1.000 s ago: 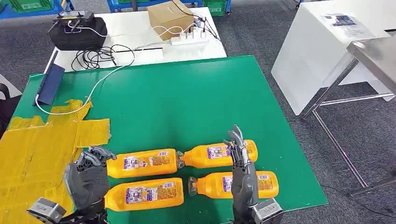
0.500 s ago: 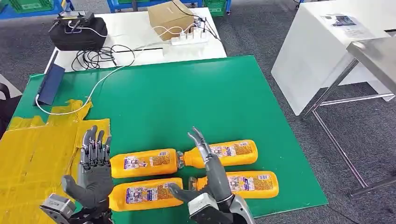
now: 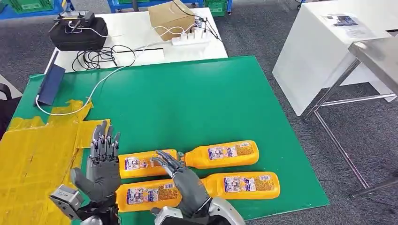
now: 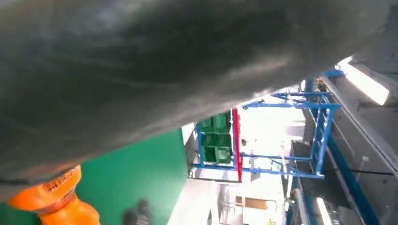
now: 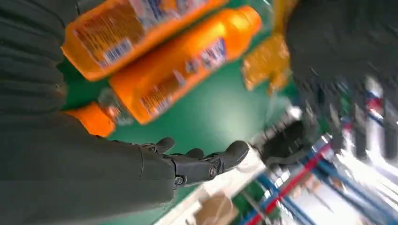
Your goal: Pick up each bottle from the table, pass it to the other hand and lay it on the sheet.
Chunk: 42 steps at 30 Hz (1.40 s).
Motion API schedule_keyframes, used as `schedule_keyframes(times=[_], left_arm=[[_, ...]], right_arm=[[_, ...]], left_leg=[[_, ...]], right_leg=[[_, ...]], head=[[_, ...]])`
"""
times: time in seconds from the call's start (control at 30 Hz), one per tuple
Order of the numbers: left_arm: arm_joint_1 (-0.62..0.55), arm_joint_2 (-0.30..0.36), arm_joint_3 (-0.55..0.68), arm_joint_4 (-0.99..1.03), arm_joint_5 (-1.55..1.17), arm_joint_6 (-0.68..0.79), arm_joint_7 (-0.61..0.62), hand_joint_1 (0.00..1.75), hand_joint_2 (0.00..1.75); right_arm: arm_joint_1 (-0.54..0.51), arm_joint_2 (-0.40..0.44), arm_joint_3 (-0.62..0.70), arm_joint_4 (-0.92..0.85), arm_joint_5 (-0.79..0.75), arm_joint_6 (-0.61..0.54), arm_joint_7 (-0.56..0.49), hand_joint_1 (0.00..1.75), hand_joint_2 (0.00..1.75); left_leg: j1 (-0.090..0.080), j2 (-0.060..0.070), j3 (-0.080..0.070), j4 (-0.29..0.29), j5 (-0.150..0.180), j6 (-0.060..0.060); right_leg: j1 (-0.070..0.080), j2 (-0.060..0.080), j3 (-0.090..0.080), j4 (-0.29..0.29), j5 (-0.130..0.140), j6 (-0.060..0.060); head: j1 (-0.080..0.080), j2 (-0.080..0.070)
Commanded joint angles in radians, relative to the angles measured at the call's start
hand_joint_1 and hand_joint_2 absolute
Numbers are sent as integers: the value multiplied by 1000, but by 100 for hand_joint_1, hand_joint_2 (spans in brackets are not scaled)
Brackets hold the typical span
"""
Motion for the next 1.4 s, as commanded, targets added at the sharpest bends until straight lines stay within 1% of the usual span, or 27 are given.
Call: schedule_keyframes(times=[0.03,0.2,0.23,0.27,0.33,0.37,0.4,0.43,0.47,0.5,0.63,0.67,0.8,0.9,0.93,0.97,1.0,1.03,1.07,1.1,1.13,1.17,1.2,1.23,1.27,1.3,1.4], left_arm=[[-17,22,-32,-41,45,160,-25,0,0],[-17,22,-32,-41,45,160,-25,0,0],[-17,22,-32,-41,45,160,-25,0,0],[-14,23,-33,-50,54,162,-25,0,0],[-12,38,-57,-66,18,216,-25,0,0],[-10,38,-65,-66,18,220,-25,0,0],[-10,39,-70,-65,19,217,-25,0,0],[-11,40,-75,-67,15,225,-25,0,0],[-11,44,-85,-75,-9,258,-25,0,0],[-12,45,-89,-77,-16,270,-25,0,0],[-14,48,-102,-83,-18,284,-25,0,0],[-17,51,-108,-81,-13,285,-25,0,0],[-25,62,-134,-81,-22,332,-25,0,0],[-43,64,-148,-58,-11,305,-25,0,0],[-56,57,-152,-41,-16,308,-25,0,0],[-65,53,-157,-29,-19,312,-25,0,0],[-70,53,-161,-21,-19,323,-25,0,0],[-54,54,-149,-39,-22,349,-25,0,0],[-45,61,-146,-50,-17,344,-25,0,0],[-38,64,-141,-58,-16,339,-25,0,0],[-54,60,-147,-38,-15,310,-25,0,0],[-50,49,-134,-43,-26,335,-25,0,0],[-60,57,-143,-30,-20,308,-25,0,0],[-68,53,-144,-21,-23,310,-25,0,0],[-83,50,-149,-3,-24,313,-25,0,0],[-89,50,-153,3,-23,320,-25,0,0],[-93,50,-155,8,-23,321,-25,0,0]], right_arm=[[-124,-17,117,250,-5,27,61,0,175],[-124,-17,117,250,-5,27,61,0,175],[-124,-17,117,250,-5,27,61,0,175],[-125,-23,117,247,-8,32,68,0,175],[-132,-31,129,255,-19,43,88,0,175],[-134,-34,131,263,-21,44,91,0,175],[-139,-35,134,271,-22,44,92,0,175],[-144,-34,138,280,-31,43,94,0,175],[-153,-36,147,288,-41,44,96,0,175],[-154,-35,148,290,-46,43,96,0,175],[-161,-32,150,298,-58,50,98,0,175],[-169,-32,157,311,-61,56,100,0,175],[-200,-35,193,373,-75,73,108,0,175],[-198,-35,191,400,-81,68,122,0,175],[-200,-43,200,406,-71,70,130,0,175],[-206,-47,211,416,-60,74,140,0,175],[-231,-54,246,438,-3,72,180,0,175],[-274,-42,287,474,25,92,177,0,175],[-297,-29,300,503,31,102,181,0,175],[-311,-18,305,525,31,103,181,0,175],[-310,-25,309,531,46,107,207,0,175],[-337,-25,346,546,70,130,198,0,175],[-354,-19,360,568,78,142,214,0,175],[-362,-21,373,573,88,152,217,0,175],[-389,-19,407,595,98,194,207,0,175],[-410,-12,431,617,105,218,203,0,175],[-423,-7,443,629,110,230,199,0,175]], left_leg=[[0,-1,3,-1,0,2],[0,-3,5,-2,-1,3],[-1,-2,3,-2,0,2],[-1,-3,5,-2,-1,3],[-1,-3,6,-2,-1,3],[0,-2,4,-1,0,2],[-1,-4,5,-2,0,3],[0,-3,3,-2,0,2],[-1,-4,5,-3,0,3],[0,-3,3,-2,0,2],[0,-3,4,-2,0,2],[-1,-4,5,-2,-1,3],[0,-2,2,-1,0,2],[-1,-4,5,-2,0,3],[0,-3,4,-2,0,2],[-1,-5,5,-3,0,3],[-1,-7,6,-3,0,3],[-1,-5,4,-2,1,2],[-1,-5,6,-3,1,3],[-1,-1,5,-2,0,2],[-1,0,7,-3,0,3],[-1,0,8,-4,0,3],[-1,-2,7,-3,0,3],[0,-1,7,-2,0,2],[-1,-4,8,-3,1,3],[0,-2,7,-2,1,2],[-1,-3,10,-3,1,3]], right_leg=[[0,3,2,-1,0,-1],[-1,3,4,-1,-1,-2],[-1,2,3,-1,0,-1],[-1,3,4,-1,-1,-2],[-1,4,5,-1,0,-2],[0,3,3,-1,0,-2],[-1,3,4,-1,0,-2],[0,2,3,-1,0,-2],[-1,3,4,-1,0,-2],[0,2,3,-1,0,-2],[-1,3,3,-1,0,-2],[-1,4,4,-1,-1,-2],[0,2,2,-1,0,-1],[-1,3,5,-1,0,-2],[-1,2,4,-1,0,-2],[-1,1,5,-2,0,-2],[-1,1,6,-2,-1,-2],[-1,0,4,-2,0,-1],[-1,1,5,-2,0,-2],[-1,5,4,-2,1,-2],[-1,6,5,-2,1,-2],[-1,7,6,-2,1,-3],[-1,4,6,-2,1,-2],[0,3,5,-1,1,-2],[-1,3,6,-2,0,-3],[0,2,6,-2,1,-2],[-1,3,8,-2,1,-2]], head=[[0,0],[0,0],[0,0],[0,0],[0,0],[0,0],[0,0],[0,0],[0,0],[0,0],[0,0],[0,0],[0,0],[0,0],[0,0],[0,0],[0,0],[0,0],[0,0],[0,0],[0,0],[0,0],[0,0],[0,0],[0,0],[0,0],[0,0]])
